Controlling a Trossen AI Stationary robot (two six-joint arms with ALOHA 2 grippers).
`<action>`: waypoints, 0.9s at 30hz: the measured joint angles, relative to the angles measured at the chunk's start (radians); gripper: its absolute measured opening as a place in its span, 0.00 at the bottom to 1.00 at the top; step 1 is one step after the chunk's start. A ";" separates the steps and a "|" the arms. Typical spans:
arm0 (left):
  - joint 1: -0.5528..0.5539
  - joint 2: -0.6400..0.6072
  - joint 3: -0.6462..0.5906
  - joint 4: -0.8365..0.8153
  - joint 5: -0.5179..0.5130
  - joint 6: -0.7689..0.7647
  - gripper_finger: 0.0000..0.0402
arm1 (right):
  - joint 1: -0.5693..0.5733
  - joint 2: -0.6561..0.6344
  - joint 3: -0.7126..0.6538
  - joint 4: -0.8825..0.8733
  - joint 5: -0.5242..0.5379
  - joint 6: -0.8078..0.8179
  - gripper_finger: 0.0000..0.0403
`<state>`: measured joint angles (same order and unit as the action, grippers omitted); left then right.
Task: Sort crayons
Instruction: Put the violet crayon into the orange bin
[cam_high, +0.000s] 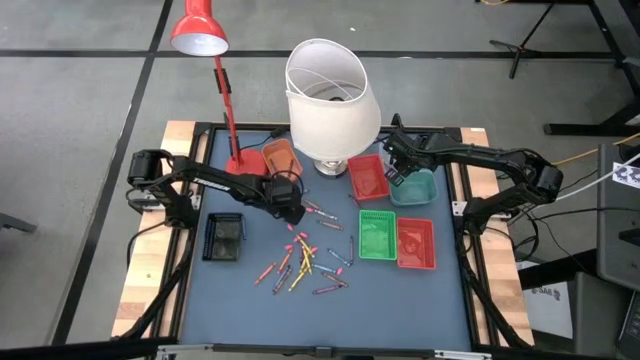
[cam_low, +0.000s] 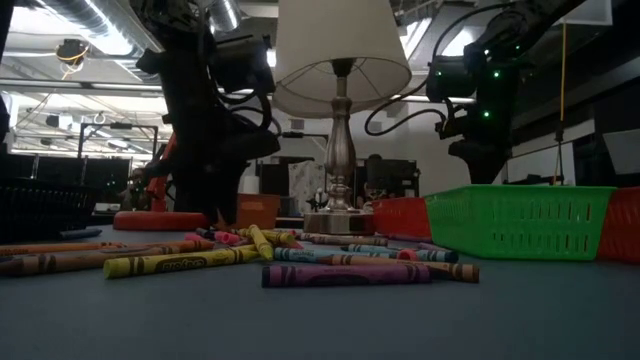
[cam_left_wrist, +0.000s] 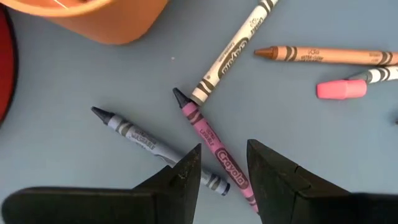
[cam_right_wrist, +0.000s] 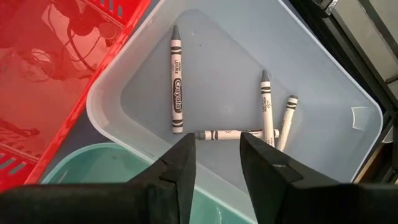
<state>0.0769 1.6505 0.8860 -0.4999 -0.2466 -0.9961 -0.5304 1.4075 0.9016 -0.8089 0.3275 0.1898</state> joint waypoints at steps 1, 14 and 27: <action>0.000 0.000 0.000 0.000 -0.004 -0.002 0.28 | 0.000 0.000 0.000 0.000 0.000 0.000 0.31; 0.000 0.000 0.000 0.001 -0.018 -0.016 0.28 | 0.000 0.000 0.000 0.000 0.000 0.000 0.31; 0.000 0.001 0.000 0.001 -0.026 -0.015 0.28 | 0.000 0.000 0.000 0.000 0.000 0.000 0.31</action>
<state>0.0769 1.6512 0.8860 -0.4988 -0.2726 -1.0115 -0.5301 1.4075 0.9016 -0.8089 0.3271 0.1894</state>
